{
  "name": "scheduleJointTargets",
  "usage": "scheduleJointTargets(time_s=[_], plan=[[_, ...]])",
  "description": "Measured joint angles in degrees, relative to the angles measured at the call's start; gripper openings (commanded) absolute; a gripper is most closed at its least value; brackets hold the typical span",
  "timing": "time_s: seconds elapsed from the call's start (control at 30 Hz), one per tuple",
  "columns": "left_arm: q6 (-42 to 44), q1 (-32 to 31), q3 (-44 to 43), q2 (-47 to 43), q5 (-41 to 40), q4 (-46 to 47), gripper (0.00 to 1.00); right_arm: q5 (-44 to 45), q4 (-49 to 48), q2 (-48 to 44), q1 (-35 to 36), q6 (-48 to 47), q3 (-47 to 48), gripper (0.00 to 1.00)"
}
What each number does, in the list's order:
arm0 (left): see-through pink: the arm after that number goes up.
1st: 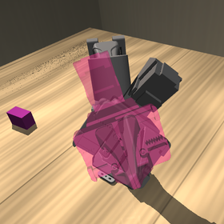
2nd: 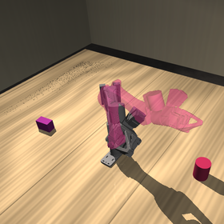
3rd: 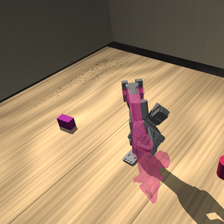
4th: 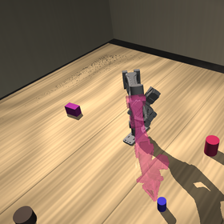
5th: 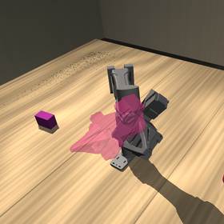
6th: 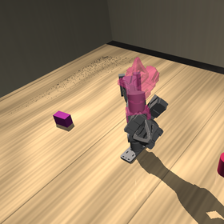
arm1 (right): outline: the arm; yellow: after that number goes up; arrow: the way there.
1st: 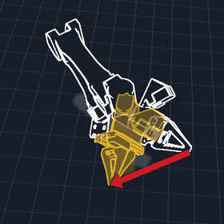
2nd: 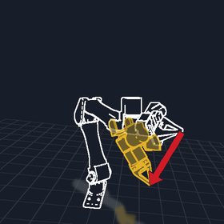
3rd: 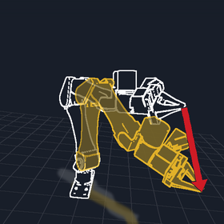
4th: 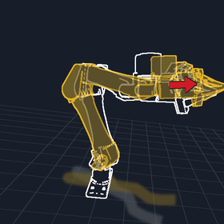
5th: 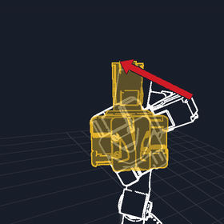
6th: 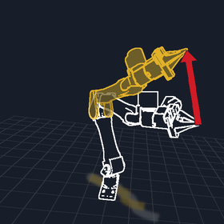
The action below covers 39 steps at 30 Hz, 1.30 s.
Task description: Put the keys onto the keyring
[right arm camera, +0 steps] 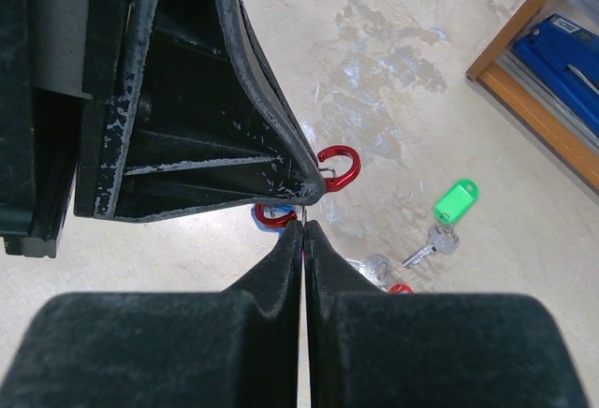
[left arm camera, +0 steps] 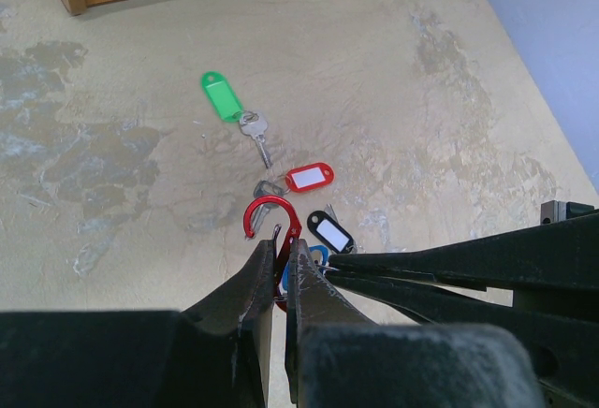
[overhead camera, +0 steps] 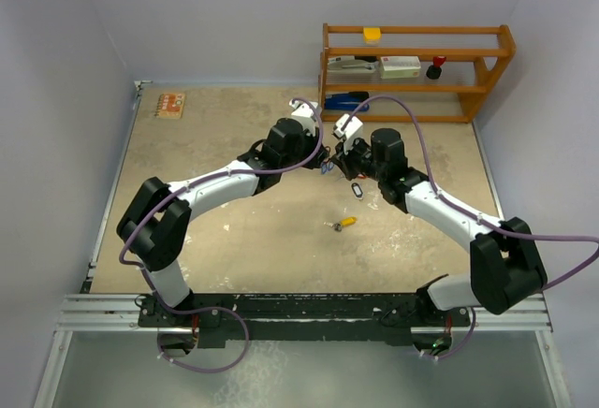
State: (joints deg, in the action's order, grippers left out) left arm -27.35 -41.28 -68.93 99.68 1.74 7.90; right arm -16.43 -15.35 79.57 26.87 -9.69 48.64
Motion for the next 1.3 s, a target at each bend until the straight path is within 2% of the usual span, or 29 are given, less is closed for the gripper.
scheduleJointTargets(time_s=[0.93, 1.3], plan=[[1.0, -0.1, -1.0, 0.8, 0.2, -0.9, 0.0, -1.1, 1.1, 0.9, -0.3, -0.7, 0.0, 0.0], [1.0, -0.1, -1.0, 0.8, -0.1, -2.0, 0.0, -1.1, 1.0, 0.9, -1.5, -0.2, 2.9, 0.0]])
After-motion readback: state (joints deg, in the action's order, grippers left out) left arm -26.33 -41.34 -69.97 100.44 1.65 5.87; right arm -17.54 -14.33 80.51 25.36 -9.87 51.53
